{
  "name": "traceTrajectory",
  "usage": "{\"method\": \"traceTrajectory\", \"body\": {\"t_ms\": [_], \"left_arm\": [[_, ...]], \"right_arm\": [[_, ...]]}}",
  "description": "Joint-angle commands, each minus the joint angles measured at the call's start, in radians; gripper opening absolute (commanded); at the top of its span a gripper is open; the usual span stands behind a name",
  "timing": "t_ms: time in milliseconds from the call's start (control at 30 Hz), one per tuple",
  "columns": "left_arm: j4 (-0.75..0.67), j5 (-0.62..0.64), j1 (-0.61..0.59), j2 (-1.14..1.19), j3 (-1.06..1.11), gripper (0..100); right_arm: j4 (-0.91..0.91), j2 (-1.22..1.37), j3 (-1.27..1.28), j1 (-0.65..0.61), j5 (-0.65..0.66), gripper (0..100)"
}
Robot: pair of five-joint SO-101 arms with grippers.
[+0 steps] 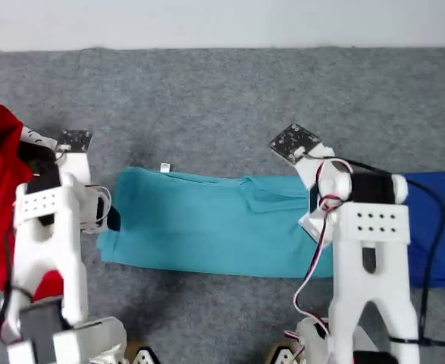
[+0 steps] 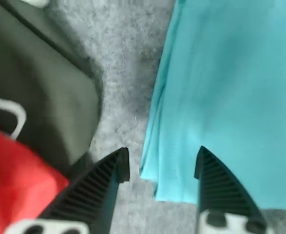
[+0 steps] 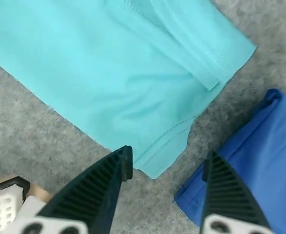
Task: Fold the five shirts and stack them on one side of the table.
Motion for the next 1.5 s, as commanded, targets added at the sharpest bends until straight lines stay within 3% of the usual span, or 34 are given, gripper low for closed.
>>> {"method": "traceTrajectory", "body": {"t_ms": [0, 233, 533, 633, 767, 1033, 1333, 1467], "left_arm": [[0.02, 0.012, 0.011, 0.115, -0.125, 22], [0.048, 0.012, 0.018, 0.316, -0.275, 16], [0.124, 0.012, 0.161, 0.514, -0.323, 16], [0.16, 0.012, 0.164, 0.543, -0.355, 14], [0.161, 0.012, 0.163, 0.562, -0.36, 2], [0.169, 0.012, 0.158, 0.56, -0.383, 1], [0.534, 0.011, 0.178, 0.559, -0.75, 1], [0.543, 0.044, 0.262, 0.52, -0.8, 1]], "right_arm": [[-0.027, -0.044, 0.015, -0.004, -0.011, 24.8], [-0.027, -0.05, 0.037, -0.004, -0.011, 24.8], [-0.019, -0.054, 0.037, -0.002, -0.011, 24.8], [-0.018, -0.054, 0.037, -0.002, -0.011, 24.8], [-0.018, -0.056, 0.037, -0.002, -0.011, 24.8], [-0.016, -0.056, 0.037, -0.001, -0.012, 24.8], [-0.016, -0.165, 0.023, 0.12, -0.011, 24.8], [-0.016, -0.277, 0.031, 0.22, -0.011, 24.8]]}}
